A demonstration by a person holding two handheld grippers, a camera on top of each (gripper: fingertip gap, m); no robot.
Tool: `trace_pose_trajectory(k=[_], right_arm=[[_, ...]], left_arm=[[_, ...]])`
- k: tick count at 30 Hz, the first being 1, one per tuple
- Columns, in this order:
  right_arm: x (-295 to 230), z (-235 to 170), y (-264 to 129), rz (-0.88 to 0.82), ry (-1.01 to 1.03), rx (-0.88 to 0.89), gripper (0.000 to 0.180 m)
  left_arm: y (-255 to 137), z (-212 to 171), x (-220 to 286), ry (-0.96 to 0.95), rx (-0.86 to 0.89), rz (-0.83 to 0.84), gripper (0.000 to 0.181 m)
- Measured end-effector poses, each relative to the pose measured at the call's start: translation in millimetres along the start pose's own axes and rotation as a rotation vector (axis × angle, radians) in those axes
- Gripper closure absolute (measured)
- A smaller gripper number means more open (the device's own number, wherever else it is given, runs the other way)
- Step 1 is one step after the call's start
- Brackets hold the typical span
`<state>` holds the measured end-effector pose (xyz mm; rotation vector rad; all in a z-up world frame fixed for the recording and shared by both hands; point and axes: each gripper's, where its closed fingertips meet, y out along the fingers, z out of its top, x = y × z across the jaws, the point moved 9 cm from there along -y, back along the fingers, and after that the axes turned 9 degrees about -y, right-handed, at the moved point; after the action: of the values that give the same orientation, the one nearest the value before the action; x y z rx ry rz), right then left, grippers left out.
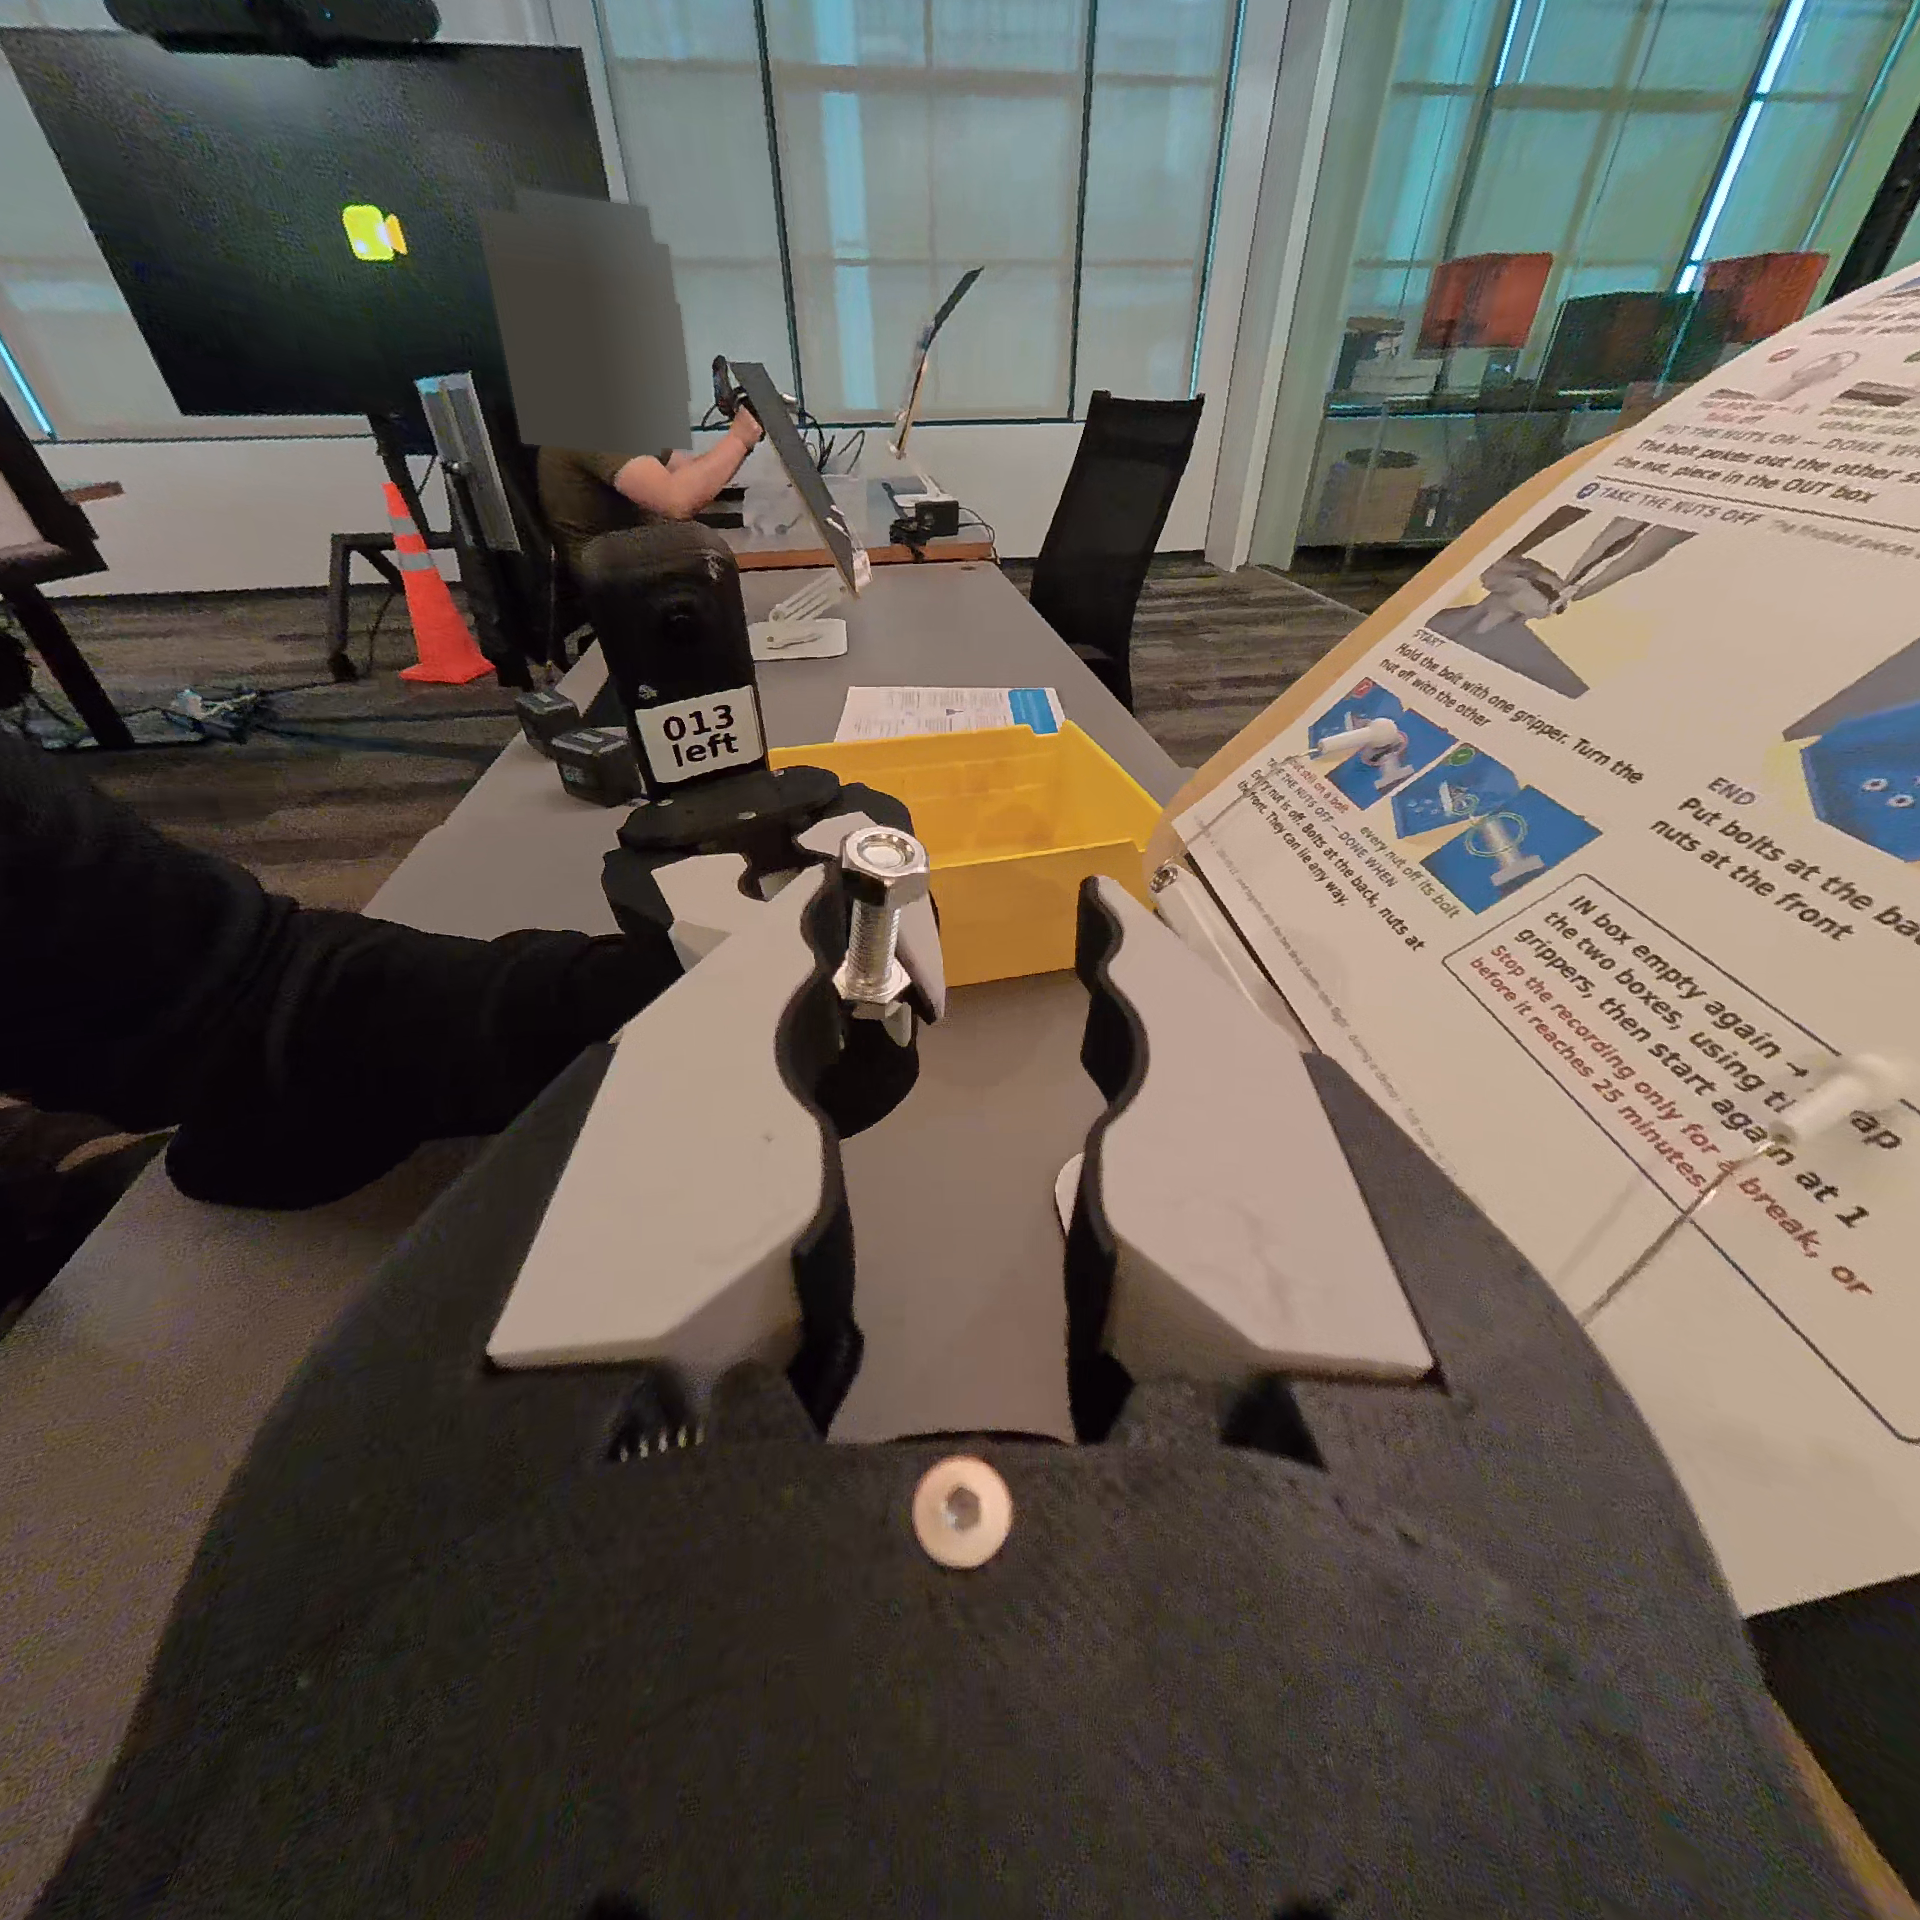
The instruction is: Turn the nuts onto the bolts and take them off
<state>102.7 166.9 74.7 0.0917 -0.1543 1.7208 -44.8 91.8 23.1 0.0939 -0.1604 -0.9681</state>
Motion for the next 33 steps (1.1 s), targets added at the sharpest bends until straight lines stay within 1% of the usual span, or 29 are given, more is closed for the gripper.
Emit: trace_pose_trajectory(k=[2,3,6,11,15,19,23,26,27,31,33], right_arm=[[6.4,-2.4,-6.0,-0.046,0.016,-0.009,0.145],[9.3,-3.7,-9.0,-0.07,0.017,-0.019,0.144],[8.2,-1.6,-11.8,-0.053,0.013,-0.006,0.141],[-0.2,0.8,-1.2,-0.006,-0.011,-0.017,0.137],[0.8,-0.6,0.0,-0.002,0.002,-0.007,0.138],[7.5,-3.9,-6.6,-0.039,0.021,-0.017,0.141],[0.5,2.4,-4.8,0.005,-0.009,0.011,0.138],[-1.8,1.7,0.6,0.01,-0.016,-0.003,0.139],[-1.0,0.1,1.2,0.006,-0.013,-0.009,0.138],[7.4,-3.4,-5.5,-0.045,0.015,-0.01,0.143],[6.8,-2.2,-7.5,-0.029,0.015,0.002,0.141]], left_arm=[[-1.0,1.0,-0.7,-0.002,0.006,0.003,0.165],[-1.6,1.4,-1.0,-0.004,0.008,-0.001,0.165],[-1.5,1.0,-1.4,-0.006,0.008,0.002,0.165],[0.0,-1.0,-1.3,-0.009,0.003,-0.001,0.165],[-0.3,-0.4,-0.9,-0.008,0.003,-0.001,0.165],[-1.3,0.5,-1.4,-0.006,0.007,0.0,0.165],[-0.4,-0.5,-1.2,-0.008,0.004,-0.002,0.165],[0.2,-0.9,-0.6,-0.007,0.002,-0.004,0.165],[0.3,-0.6,-0.3,-0.006,0.002,-0.005,0.165],[-1.5,0.7,-1.5,-0.013,0.012,-0.004,0.165],[-1.5,0.8,-1.6,-0.008,0.008,0.0,0.165]])
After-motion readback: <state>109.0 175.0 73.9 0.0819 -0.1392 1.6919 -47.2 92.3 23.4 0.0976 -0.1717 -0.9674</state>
